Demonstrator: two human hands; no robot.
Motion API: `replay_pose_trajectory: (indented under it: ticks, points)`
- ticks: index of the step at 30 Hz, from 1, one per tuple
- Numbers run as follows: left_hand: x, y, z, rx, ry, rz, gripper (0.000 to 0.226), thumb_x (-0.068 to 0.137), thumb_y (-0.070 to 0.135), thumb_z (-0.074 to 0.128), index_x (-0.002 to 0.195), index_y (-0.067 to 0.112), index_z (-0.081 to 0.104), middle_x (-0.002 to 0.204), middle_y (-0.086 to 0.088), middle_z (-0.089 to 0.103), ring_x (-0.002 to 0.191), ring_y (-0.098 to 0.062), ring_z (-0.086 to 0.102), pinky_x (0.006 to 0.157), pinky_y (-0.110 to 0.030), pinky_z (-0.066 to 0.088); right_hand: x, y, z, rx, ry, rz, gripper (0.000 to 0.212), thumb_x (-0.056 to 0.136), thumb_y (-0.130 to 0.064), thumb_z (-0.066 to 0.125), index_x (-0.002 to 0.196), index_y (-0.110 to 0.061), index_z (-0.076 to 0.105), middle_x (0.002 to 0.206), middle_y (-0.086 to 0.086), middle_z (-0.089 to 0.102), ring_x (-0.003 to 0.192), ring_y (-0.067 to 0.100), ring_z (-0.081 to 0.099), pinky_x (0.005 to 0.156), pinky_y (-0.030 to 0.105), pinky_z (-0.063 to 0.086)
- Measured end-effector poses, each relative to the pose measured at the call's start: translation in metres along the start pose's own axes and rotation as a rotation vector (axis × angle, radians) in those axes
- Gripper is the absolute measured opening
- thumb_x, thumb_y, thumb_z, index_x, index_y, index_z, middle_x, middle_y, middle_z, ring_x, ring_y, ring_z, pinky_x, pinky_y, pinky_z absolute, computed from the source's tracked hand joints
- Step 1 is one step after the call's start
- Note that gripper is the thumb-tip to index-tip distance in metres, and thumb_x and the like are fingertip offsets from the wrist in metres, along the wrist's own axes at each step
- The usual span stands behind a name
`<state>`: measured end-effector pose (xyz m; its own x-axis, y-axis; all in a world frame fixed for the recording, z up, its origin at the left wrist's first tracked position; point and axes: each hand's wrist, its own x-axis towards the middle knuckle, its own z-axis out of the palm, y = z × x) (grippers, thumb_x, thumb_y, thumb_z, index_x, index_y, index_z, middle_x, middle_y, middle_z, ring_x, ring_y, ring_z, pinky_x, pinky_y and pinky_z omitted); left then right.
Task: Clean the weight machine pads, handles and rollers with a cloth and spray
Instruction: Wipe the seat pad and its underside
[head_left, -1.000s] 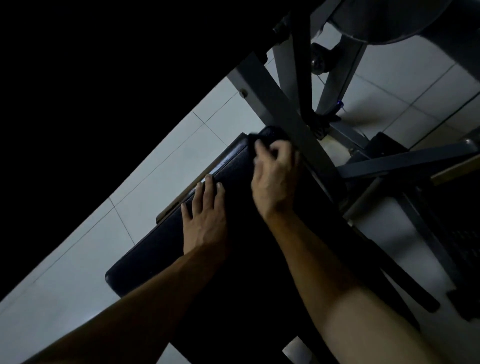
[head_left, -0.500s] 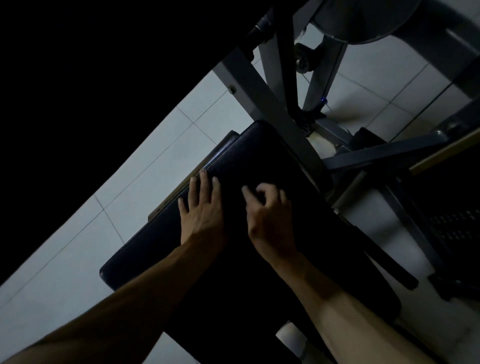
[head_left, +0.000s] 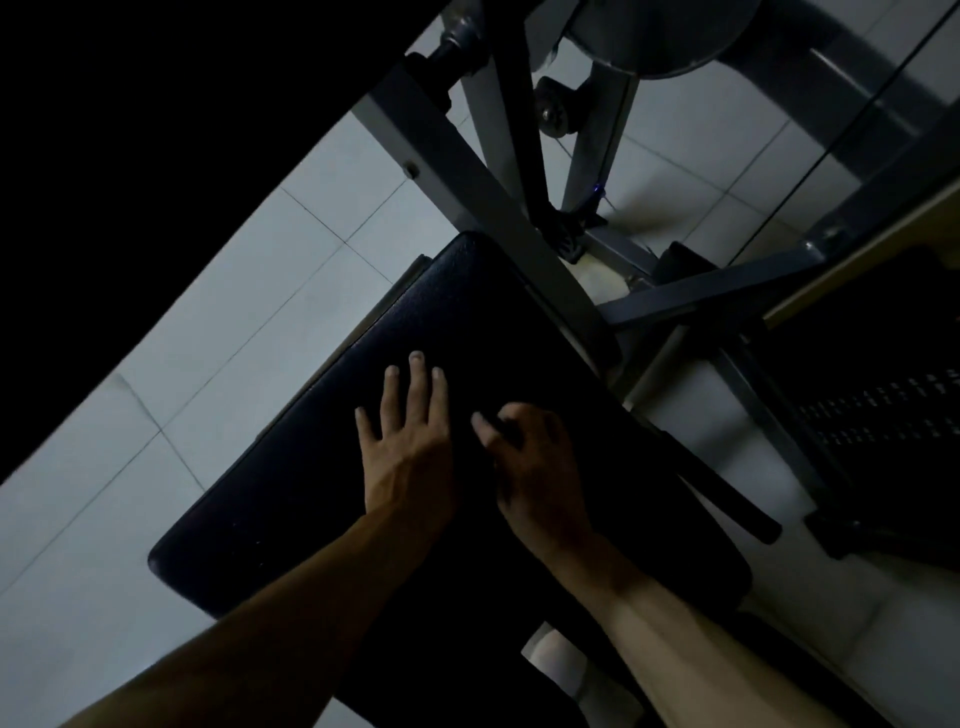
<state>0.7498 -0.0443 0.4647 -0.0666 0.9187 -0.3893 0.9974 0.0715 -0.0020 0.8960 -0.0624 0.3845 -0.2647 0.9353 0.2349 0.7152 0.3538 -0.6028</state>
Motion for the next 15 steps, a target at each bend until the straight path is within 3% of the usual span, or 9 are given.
replay_pose_trajectory:
  ticks: [3,6,9,11,13,15]
  points:
    - [-0.001,0.001,0.000,0.003,-0.017,-0.012,0.112,0.091,0.061,0.062,0.161,0.020,-0.015,0.164,-0.001,-0.035,0.153,-0.030,-0.028,0.123,-0.066,0.005,0.012,0.033,-0.014,-0.022,-0.037,-0.094,0.042,0.094,-0.024,0.064,0.136,-0.019,0.066,0.120,0.014,0.060,0.103,0.037,0.062,0.086,0.045,0.052]
    - [0.000,0.000,0.002,0.004,-0.044,-0.008,0.130,0.077,0.077,0.066,0.160,0.021,-0.018,0.164,-0.002,-0.035,0.153,-0.031,-0.028,0.121,-0.064,-0.002,0.047,0.065,-0.027,-0.042,0.158,0.200,0.042,0.099,-0.019,0.049,0.139,-0.021,0.062,0.119,0.012,0.053,0.104,0.035,0.058,0.087,0.047,0.052]
    - [0.001,0.000,0.003,0.004,-0.043,-0.005,0.130,0.077,0.079,0.064,0.159,0.022,-0.018,0.164,-0.001,-0.035,0.152,-0.030,-0.029,0.120,-0.063,-0.004,0.043,0.039,-0.018,-0.035,0.199,0.411,0.048,0.097,-0.023,0.043,0.141,-0.022,0.061,0.126,0.012,0.051,0.113,0.033,0.053,0.091,0.046,0.051]
    - [0.001,-0.001,0.005,0.008,-0.008,-0.002,0.119,0.086,0.071,0.062,0.160,0.021,-0.017,0.164,-0.001,-0.035,0.152,-0.030,-0.029,0.122,-0.065,-0.001,0.015,0.008,-0.007,-0.012,0.106,0.347,0.048,0.097,-0.028,0.046,0.143,-0.022,0.060,0.128,0.013,0.053,0.115,0.033,0.054,0.094,0.046,0.050]
    - [0.000,-0.001,0.005,0.004,0.015,0.001,0.106,0.094,0.060,0.058,0.160,0.020,-0.015,0.165,-0.001,-0.033,0.152,-0.030,-0.029,0.123,-0.067,0.005,-0.015,-0.005,0.001,0.048,-0.014,0.163,0.049,0.094,-0.022,0.063,0.143,-0.024,0.059,0.127,0.011,0.055,0.113,0.034,0.056,0.092,0.047,0.052]
    - [-0.001,0.000,0.004,-0.008,-0.005,-0.001,0.111,0.092,0.058,0.062,0.161,0.019,-0.016,0.165,-0.001,-0.035,0.152,-0.030,-0.030,0.123,-0.067,0.004,-0.025,0.011,-0.007,0.063,-0.087,-0.021,0.054,0.089,-0.018,0.075,0.141,-0.027,0.061,0.124,0.007,0.056,0.109,0.033,0.056,0.088,0.047,0.053]
